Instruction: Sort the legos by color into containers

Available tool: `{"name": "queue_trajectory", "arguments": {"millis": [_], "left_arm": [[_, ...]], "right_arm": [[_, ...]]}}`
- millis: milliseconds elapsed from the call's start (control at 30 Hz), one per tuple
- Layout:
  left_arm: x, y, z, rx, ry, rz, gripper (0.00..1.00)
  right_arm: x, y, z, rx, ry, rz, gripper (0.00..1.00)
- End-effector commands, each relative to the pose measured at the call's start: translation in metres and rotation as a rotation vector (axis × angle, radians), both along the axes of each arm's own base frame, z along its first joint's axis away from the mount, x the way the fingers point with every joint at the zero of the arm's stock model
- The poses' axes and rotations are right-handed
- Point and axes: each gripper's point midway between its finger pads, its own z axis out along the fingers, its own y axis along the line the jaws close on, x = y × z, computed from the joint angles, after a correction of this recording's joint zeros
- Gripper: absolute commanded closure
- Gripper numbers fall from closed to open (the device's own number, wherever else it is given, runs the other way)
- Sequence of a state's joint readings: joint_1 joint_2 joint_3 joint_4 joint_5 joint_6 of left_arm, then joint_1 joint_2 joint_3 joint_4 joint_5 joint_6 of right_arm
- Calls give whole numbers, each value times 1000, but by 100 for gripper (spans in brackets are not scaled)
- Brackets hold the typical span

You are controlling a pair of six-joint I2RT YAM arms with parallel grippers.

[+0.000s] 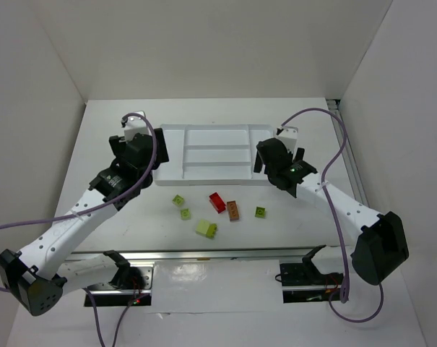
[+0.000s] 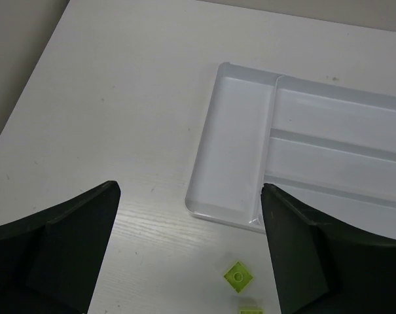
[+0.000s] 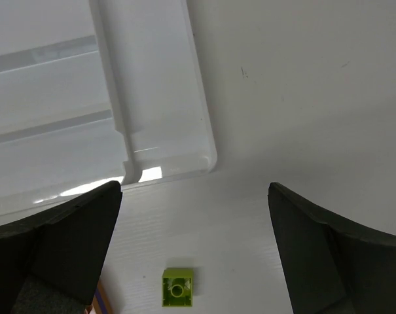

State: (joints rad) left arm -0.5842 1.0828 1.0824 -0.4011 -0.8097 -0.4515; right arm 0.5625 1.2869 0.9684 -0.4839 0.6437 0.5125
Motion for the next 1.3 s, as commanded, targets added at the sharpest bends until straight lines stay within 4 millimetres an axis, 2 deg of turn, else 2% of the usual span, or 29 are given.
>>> {"name": "queue_trajectory", "arguments": {"millis": [0, 100, 233, 267, 300, 400, 500, 533, 567, 633, 667, 700, 767, 800, 867, 933, 1067, 1200, 1233, 1267], "left_arm": [[-1, -2, 13, -44, -26, -1, 0], [1, -13, 12, -48, -16, -68, 0], [2, -17, 5, -108, 1, -41, 0], [2, -20, 10, -122, -6, -55, 0], [2, -23, 5, -125, 15, -65, 0], [2, -30, 4, -133, 37, -97, 0], [-2, -35, -6, -121, 100, -130, 0], [-3, -37, -12, -114, 125, -139, 0], [-4, -42, -13, -135, 134, -161, 1], [-8, -46, -22, -136, 165, -184, 3], [-9, -46, -28, -133, 180, -190, 3], [-10, -48, -28, -147, 182, -193, 4], [-12, -49, -38, -143, 205, -201, 4], [-12, -50, -38, -151, 204, -197, 4], [-13, -52, -38, -156, 208, -207, 4], [-14, -53, -42, -156, 219, -214, 4], [-14, -55, -46, -164, 231, -216, 4], [-14, -57, -46, -168, 234, -224, 4], [-15, -56, -50, -164, 242, -223, 4], [-14, -57, -53, -159, 252, -221, 4]], "right_arm": [[1, -1, 10, 22, -48, -21, 0], [-1, -5, 11, 4, -38, -30, 0], [-2, -8, 16, -7, -27, -45, 0], [-2, -8, 16, -14, -25, -39, 0], [0, -5, 17, -2, -32, -33, 0], [-8, -6, 7, 46, -16, -71, 1], [-23, 14, -2, 141, 65, 19, 0], [-32, 18, -10, 168, 105, 39, 0], [-43, 21, -27, 177, 141, 55, 0], [-55, 30, -37, 227, 156, 108, 0], [-62, 30, -45, 237, 180, 112, 0], [-71, 27, -63, 240, 221, 105, 0], [-83, 32, -75, 276, 264, 130, 0], [-92, 27, -90, 268, 297, 111, 0], [-101, 31, -102, 263, 330, 134, 7], [-107, 37, -109, 271, 353, 168, 7], [-110, 55, -112, 226, 348, 241, 7], [-106, 54, -126, 169, 363, 226, 7], [-105, 55, -128, 167, 366, 225, 12], [-104, 57, -128, 166, 367, 225, 12]]}}
